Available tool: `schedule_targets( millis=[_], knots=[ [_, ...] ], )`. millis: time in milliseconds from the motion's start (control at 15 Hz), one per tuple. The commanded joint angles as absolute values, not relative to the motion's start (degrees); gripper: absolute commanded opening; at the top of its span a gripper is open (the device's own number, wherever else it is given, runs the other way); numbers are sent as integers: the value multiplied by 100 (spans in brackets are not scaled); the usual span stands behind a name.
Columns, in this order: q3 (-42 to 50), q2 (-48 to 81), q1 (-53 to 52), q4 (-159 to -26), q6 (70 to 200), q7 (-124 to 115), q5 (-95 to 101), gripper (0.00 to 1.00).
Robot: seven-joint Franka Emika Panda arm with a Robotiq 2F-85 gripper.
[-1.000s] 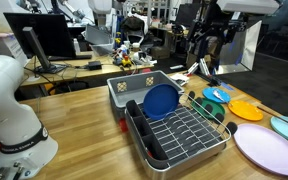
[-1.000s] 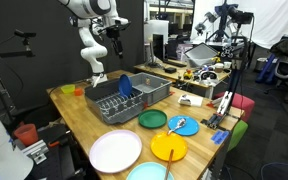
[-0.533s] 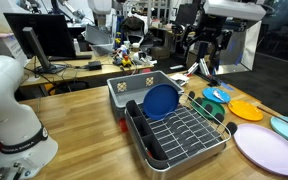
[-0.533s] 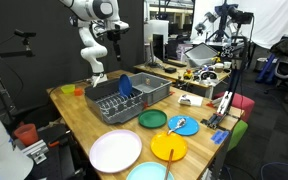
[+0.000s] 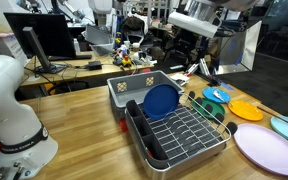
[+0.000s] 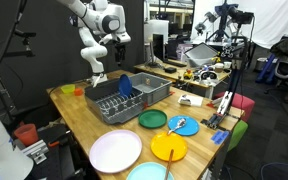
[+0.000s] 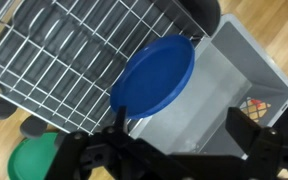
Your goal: Remove the blue plate from the rack and put it on the purple one
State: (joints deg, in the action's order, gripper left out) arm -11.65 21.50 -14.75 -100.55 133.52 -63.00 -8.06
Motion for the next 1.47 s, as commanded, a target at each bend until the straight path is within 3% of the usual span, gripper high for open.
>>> schedule_targets(
  millis=[0, 600, 1400],
  knots=[
    [-1040, 2219, -1603, -10028, 13550, -6431, -979, 100],
    [-1003, 2325, -1632, -9957, 13640, -6594, -1055, 100],
    [-905, 3726, -1633, -9287, 14249, -8126, -2292, 100]
  ],
)
